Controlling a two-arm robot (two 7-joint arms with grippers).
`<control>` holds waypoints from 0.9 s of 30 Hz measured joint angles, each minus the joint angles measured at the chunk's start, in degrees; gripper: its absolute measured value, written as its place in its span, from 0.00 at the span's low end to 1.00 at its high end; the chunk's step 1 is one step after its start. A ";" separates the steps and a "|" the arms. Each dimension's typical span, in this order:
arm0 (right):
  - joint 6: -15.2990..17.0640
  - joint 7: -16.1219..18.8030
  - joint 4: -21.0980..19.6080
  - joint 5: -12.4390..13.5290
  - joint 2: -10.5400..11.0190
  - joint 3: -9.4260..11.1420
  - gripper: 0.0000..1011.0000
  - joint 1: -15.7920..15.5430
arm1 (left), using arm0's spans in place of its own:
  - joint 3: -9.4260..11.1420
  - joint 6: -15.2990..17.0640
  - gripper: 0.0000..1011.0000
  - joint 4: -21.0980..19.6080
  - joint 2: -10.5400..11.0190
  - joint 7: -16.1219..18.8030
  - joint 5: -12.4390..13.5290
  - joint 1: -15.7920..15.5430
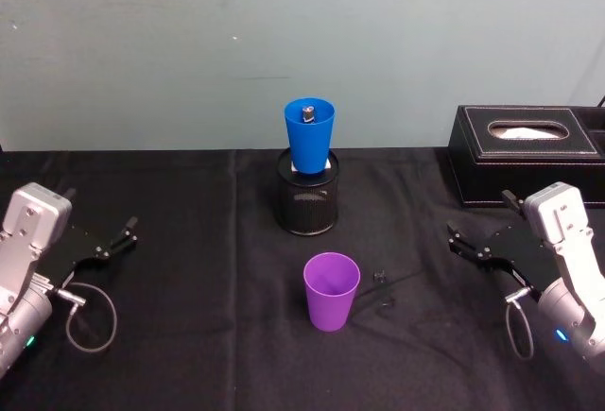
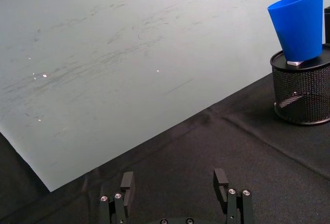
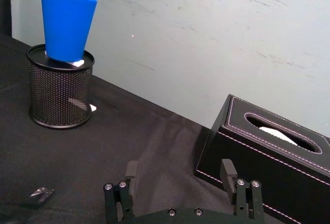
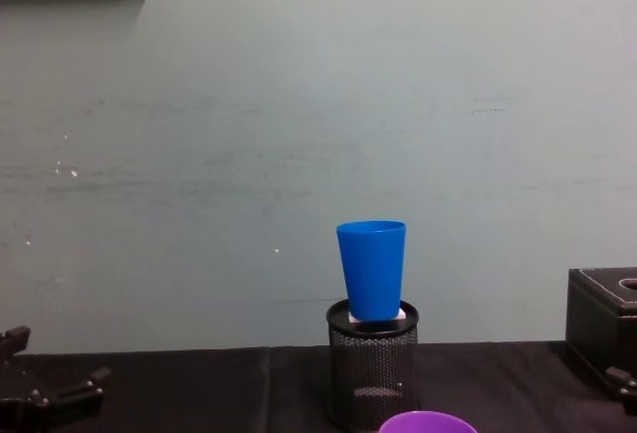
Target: Pick up one cup with a gripper and tap it against the other cup.
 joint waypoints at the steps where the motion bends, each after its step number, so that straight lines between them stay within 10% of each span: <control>1: 0.00 0.00 0.00 0.00 0.00 0.00 0.99 0.00 | 0.00 0.00 0.99 0.00 0.00 0.00 0.00 0.00; 20: -3.49 2.14 -3.02 2.18 0.06 3.81 0.99 -1.95 | 0.00 0.00 0.99 0.00 0.00 0.00 0.00 0.00; 27: -3.85 10.65 -8.23 8.12 3.48 5.62 0.99 -7.11 | 0.00 0.00 0.99 0.00 0.00 0.00 0.00 0.00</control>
